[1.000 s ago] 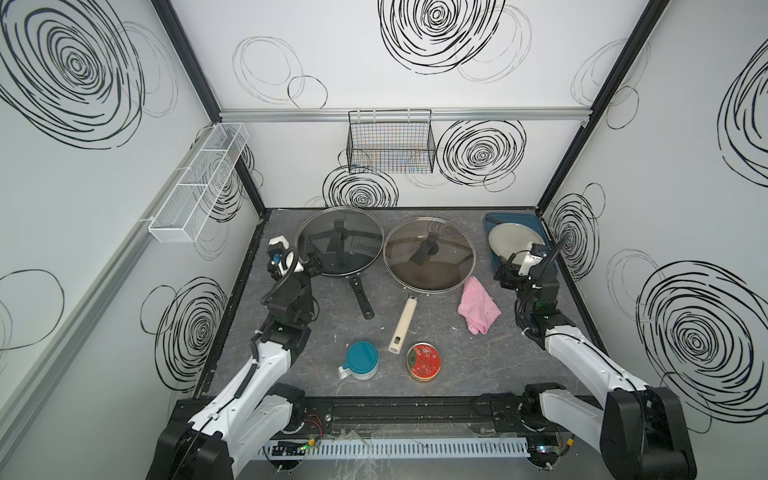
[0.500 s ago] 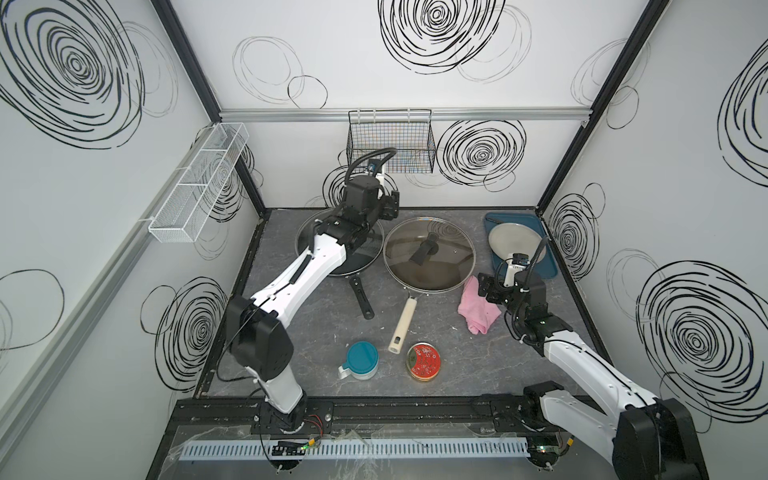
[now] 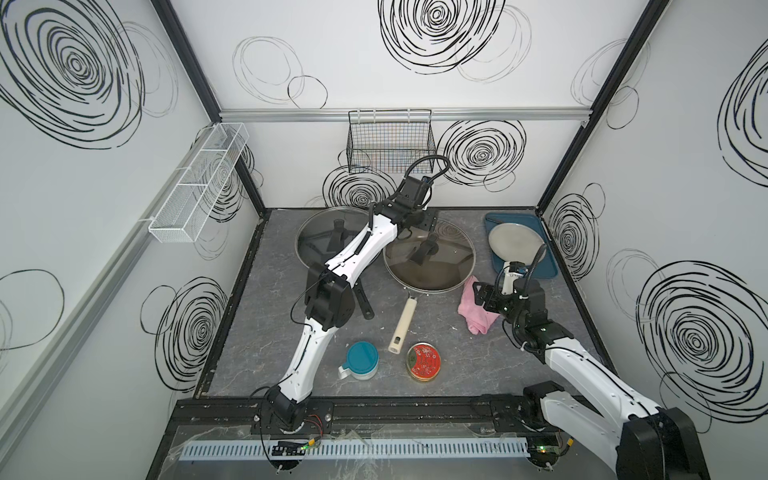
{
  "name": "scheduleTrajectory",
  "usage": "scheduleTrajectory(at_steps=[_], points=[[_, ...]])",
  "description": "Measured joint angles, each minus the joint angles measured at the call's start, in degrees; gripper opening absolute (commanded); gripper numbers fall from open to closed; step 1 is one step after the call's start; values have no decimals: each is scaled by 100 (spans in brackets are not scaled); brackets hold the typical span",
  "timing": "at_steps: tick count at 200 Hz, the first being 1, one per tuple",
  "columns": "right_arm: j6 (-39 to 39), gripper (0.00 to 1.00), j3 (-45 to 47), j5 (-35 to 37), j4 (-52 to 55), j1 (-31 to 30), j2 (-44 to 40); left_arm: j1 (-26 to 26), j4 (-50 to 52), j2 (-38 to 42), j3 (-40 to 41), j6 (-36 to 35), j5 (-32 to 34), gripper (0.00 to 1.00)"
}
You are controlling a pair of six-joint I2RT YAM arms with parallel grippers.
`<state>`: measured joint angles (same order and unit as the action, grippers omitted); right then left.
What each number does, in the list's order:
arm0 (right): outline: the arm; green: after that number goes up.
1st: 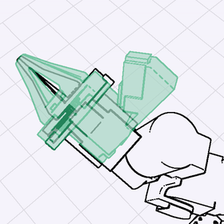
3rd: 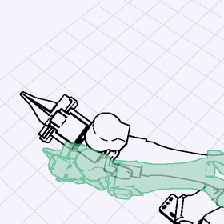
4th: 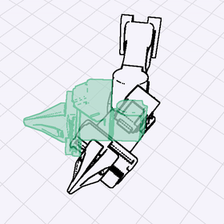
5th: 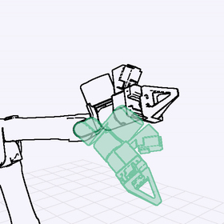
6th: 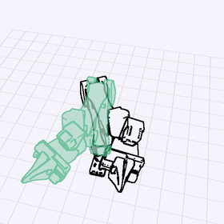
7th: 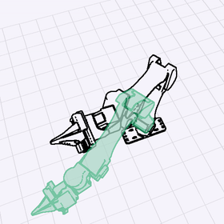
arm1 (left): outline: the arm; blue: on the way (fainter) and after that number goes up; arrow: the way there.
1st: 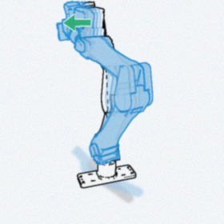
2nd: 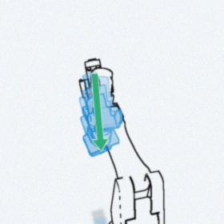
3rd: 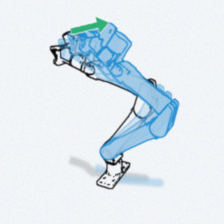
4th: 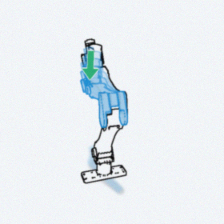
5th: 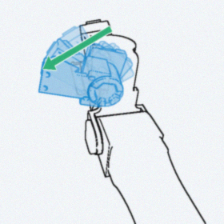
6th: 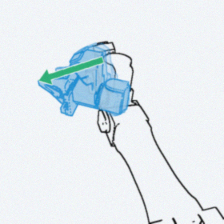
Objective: Wipe the pot lid with a cloth
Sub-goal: Pick up the pot lid from the cooking pot.
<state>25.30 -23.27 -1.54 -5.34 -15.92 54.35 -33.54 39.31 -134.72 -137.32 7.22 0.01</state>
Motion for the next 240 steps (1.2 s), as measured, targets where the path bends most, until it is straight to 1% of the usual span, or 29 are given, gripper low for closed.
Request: scheduleTrajectory(at_steps=[37, 102, 166, 190, 216, 240], points=[[66, 85, 37, -20, 72, -9, -103, -131, 361, -31, -7, -118, -90, 75], [317, 86, 356, 4, 68, -9, -367, -258, 903, -101, -7, -409, -57, 65], [446, 86, 457, 22, 68, -13, -411, -339, 1091, -334, -136, -470, -22, 65], [468, 86, 483, 39, 55, -15, -411, -372, 1108, -391, -221, -474, -7, 62], [503, 86, 544, 76, 50, -15, -411, -391, 1126, -444, -223, -490, 7, 58], [538, 86, 575, 116, 48, -15, -411, -398, 1132, -485, -251, -492, 28, 57]])
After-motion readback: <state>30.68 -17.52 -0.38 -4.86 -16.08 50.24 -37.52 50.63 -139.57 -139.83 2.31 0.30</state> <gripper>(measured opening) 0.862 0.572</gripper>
